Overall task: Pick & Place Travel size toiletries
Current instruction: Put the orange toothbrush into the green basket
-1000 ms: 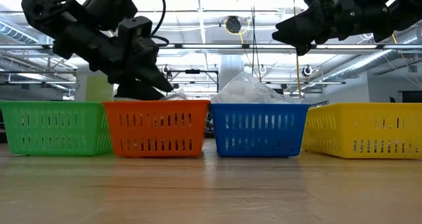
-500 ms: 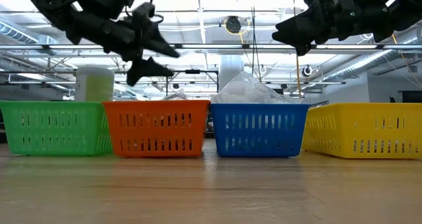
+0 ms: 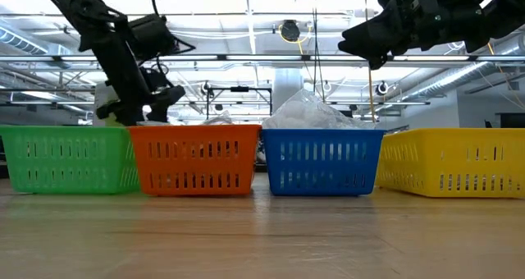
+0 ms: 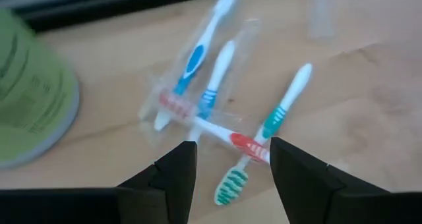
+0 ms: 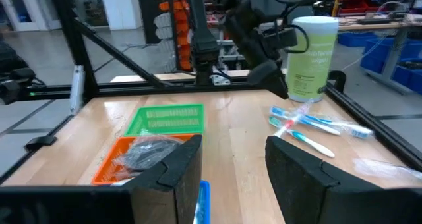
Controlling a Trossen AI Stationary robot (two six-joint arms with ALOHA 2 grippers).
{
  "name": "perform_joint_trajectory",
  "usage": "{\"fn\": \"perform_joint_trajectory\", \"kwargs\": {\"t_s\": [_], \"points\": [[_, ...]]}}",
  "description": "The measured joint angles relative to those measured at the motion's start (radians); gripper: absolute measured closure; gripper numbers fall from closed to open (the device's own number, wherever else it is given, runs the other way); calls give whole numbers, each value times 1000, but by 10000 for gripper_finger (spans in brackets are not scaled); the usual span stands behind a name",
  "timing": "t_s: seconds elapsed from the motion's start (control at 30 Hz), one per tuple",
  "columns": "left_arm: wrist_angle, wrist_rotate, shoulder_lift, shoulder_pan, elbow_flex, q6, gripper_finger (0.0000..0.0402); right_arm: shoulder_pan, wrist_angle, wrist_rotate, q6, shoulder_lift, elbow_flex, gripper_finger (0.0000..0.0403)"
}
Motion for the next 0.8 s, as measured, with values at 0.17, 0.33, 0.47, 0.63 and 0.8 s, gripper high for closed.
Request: {"fn": "perform_joint_trajectory", "kwargs": {"t_s": [0.17,0.33,0.47,0.63,0.8], "points": [[42,55,26,26,0,-9,215,-6,-5,7,0,0,0,248],[53,33,77,58,0,-33,215,-6,-5,7,4,0,0,248],[107,-14,134,84,0,-47,215,-6,-5,7,3,0,0,248],[172,-15,219,101,0,-59,215,-6,-5,7,6,0,0,248],[206,-15,300,109,0,-82,215,-6,-5,7,6,0,0,248]]}}
